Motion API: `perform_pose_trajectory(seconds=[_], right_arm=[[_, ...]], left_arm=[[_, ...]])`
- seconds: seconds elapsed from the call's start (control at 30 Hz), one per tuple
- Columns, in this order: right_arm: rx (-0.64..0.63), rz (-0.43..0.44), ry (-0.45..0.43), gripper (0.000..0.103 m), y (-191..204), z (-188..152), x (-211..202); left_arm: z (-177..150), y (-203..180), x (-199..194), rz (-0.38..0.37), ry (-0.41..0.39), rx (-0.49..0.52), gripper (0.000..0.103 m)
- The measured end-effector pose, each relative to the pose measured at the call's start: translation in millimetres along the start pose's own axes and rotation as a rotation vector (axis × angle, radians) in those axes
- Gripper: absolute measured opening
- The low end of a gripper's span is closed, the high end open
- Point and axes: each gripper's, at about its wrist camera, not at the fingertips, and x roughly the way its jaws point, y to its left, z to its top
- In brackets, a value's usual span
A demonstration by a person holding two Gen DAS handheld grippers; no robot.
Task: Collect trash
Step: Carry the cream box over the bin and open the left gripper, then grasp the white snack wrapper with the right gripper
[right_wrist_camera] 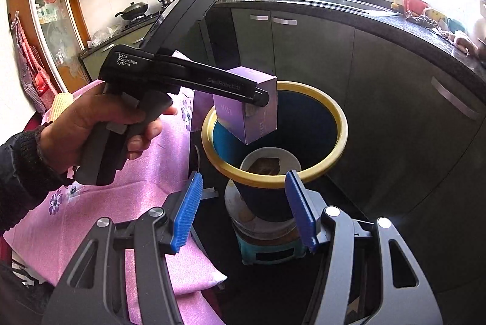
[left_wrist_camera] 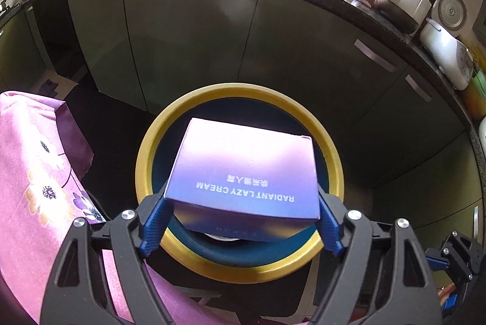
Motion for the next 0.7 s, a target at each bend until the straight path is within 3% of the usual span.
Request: perform_pose_trajectory(seconds=[0.17, 0.37, 0.7], right_arm=[[-0.003, 0.004, 0.006, 0.059, 1, 2, 2], [-0.019, 0.018, 0.007, 0.059, 8, 2, 3], [-0.086, 0.075, 0.041, 0.059, 39, 11, 23]], left_arm=[[-4, 0, -28, -0.009, -0.059, -0.002, 0.086], [-19, 0, -91, -0.042, -0.15, -0.027, 0.086], [-105, 25, -217, -0.004, -0.307, -0.092, 0.093]])
